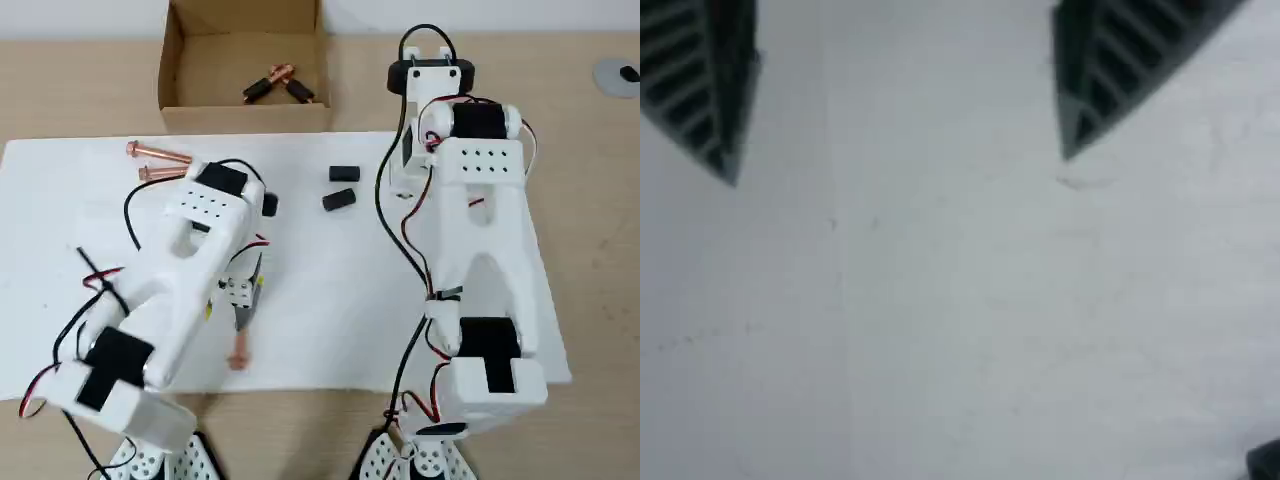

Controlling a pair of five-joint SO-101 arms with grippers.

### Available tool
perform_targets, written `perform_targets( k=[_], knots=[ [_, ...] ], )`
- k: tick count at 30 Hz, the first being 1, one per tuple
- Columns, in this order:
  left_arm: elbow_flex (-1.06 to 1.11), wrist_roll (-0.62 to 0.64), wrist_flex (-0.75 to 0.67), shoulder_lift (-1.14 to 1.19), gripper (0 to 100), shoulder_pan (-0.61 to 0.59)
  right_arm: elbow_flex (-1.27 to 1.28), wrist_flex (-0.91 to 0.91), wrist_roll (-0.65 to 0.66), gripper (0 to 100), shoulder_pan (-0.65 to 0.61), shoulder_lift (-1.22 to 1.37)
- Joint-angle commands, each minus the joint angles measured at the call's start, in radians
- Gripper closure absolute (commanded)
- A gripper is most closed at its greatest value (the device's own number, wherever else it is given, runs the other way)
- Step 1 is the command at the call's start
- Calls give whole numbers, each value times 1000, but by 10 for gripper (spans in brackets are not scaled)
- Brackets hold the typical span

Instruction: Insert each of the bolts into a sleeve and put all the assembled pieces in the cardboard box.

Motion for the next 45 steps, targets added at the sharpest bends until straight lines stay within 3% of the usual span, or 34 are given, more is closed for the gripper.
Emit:
perform_targets(
  k=[1,12,28,39,45],
  knots=[
    [-35,31,11,68,840,11,-1,-14,6,749,-15,-4],
    [-184,12,12,197,860,29,-1,-15,8,749,-15,-4],
    [-172,41,-26,173,860,256,-1,-41,26,749,48,-2],
    [-106,38,-104,390,861,120,-1,-55,51,749,99,-2],
    [-51,32,-176,449,905,135,-4,-55,51,749,99,-4]
  ],
)
